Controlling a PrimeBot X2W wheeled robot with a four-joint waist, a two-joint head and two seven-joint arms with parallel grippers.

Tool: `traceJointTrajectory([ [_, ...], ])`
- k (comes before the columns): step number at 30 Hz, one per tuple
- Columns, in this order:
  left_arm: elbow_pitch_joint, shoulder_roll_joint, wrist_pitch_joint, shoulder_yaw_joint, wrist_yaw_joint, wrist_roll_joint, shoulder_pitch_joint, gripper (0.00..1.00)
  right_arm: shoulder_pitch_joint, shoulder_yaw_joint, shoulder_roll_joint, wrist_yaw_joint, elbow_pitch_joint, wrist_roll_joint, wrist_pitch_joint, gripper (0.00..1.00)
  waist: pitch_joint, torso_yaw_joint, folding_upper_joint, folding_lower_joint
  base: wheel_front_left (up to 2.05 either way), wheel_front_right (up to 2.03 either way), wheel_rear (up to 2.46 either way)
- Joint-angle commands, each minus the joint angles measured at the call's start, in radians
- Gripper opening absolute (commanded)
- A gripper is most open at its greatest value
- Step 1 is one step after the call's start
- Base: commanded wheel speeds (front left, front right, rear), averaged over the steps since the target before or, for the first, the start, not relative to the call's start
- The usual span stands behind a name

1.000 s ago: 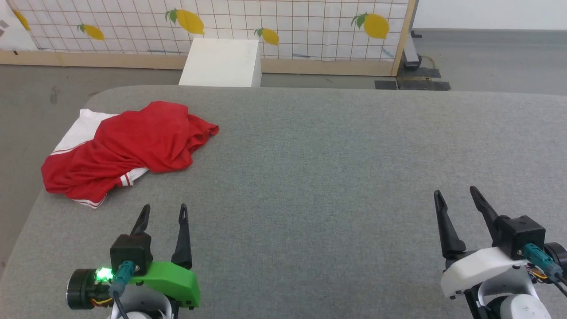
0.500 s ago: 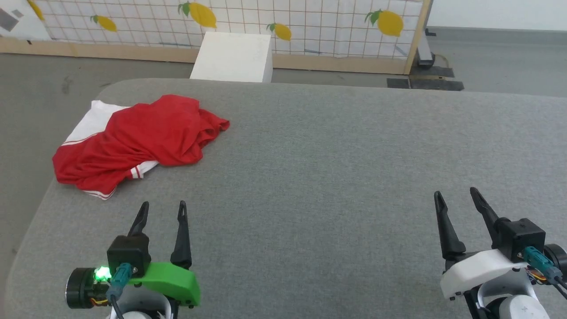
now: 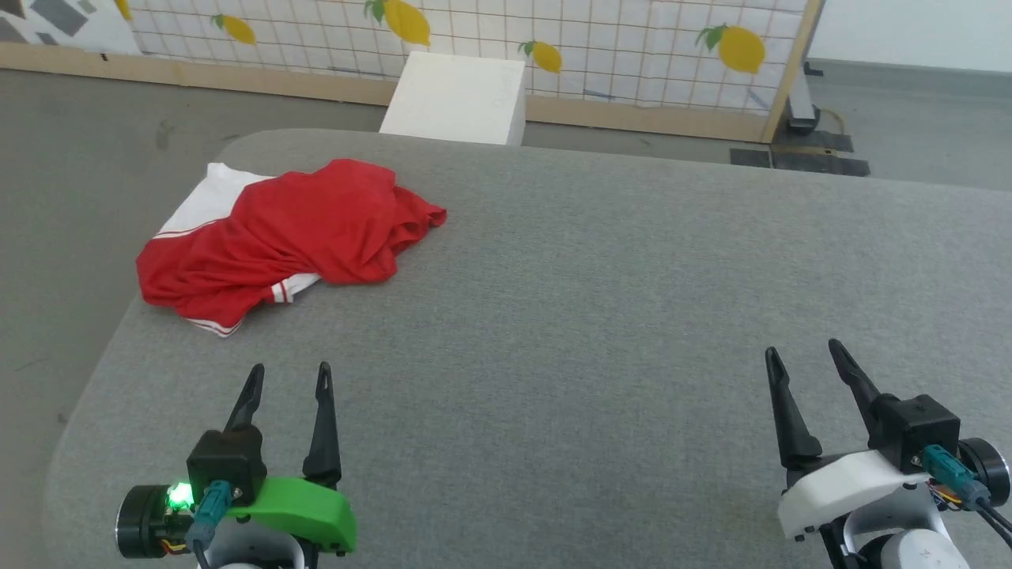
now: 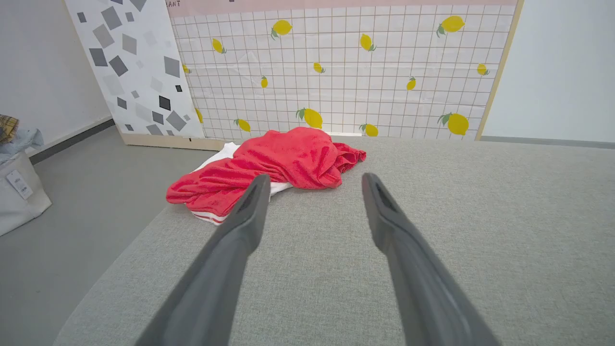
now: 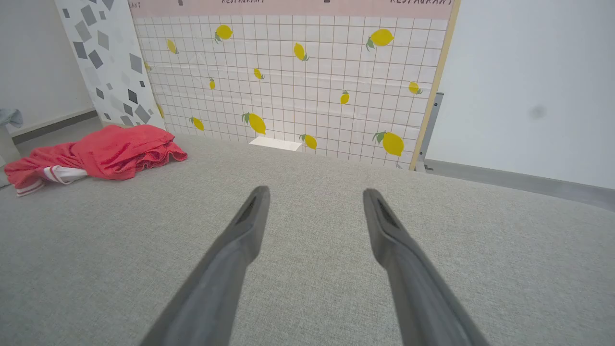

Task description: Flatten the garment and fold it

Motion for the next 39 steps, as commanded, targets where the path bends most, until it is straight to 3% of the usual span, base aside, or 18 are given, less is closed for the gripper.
traceJointTrajectory([
  [1,-0.006,-0.002,-0.01,0.0,0.002,-0.01,0.012,1.0,-0.002,0.001,0.001,-0.001,0.007,0.0,-0.013,1.0,-0.004,0.014,0.0,0.0,0.0,0.0,0.0],
  [39,-0.021,-0.004,-0.088,0.018,-0.014,-0.021,0.096,1.0,0.034,0.021,0.001,-0.001,0.064,0.026,-0.073,1.0,-0.051,0.264,0.0,0.0,0.0,0.0,0.0],
])
